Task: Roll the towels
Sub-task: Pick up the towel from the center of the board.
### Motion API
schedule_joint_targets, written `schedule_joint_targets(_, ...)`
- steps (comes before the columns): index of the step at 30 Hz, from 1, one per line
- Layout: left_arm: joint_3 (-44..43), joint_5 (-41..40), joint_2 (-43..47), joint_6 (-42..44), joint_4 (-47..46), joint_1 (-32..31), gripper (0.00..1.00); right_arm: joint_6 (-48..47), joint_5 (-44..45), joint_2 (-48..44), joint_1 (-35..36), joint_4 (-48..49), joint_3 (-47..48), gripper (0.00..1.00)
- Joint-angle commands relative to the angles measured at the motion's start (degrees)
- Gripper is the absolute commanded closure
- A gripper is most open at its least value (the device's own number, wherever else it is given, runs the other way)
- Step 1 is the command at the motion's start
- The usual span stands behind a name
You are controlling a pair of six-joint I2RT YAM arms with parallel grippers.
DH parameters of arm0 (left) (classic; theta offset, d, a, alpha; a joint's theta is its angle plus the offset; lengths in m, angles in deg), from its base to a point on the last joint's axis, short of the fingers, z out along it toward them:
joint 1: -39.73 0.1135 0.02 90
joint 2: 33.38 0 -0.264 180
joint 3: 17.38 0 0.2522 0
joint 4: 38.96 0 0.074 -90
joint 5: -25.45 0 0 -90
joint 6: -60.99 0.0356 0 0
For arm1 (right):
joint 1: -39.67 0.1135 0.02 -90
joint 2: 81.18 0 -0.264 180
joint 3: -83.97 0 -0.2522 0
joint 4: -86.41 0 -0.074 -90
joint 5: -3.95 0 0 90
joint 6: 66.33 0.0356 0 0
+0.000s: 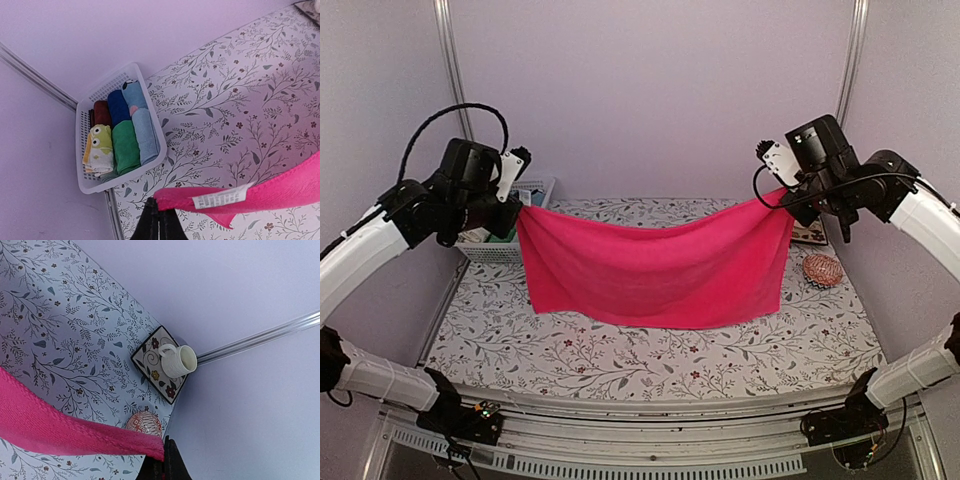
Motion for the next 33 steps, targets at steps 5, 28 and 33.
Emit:
schedule_joint_targets(5,-2.3,7.3,-20.3,4.1,-8.2,10.9,1.0,-8.3,-4.5,14.7,-15.0,18.4,-6.8,0.98)
schedule_joint_targets(28,-42.3,5.6,-68.6,10.2,-11.9,15.2,1.0,-12.8,-8.8,50.4,-25.2,30.2,12.0,0.98)
schedule_joint_targets(33,-38.9,6.8,-66.6,11.0,-14.0,16.1,1.0,-10.5,-11.1,46.4,-24.8,27.8,7.9,0.98)
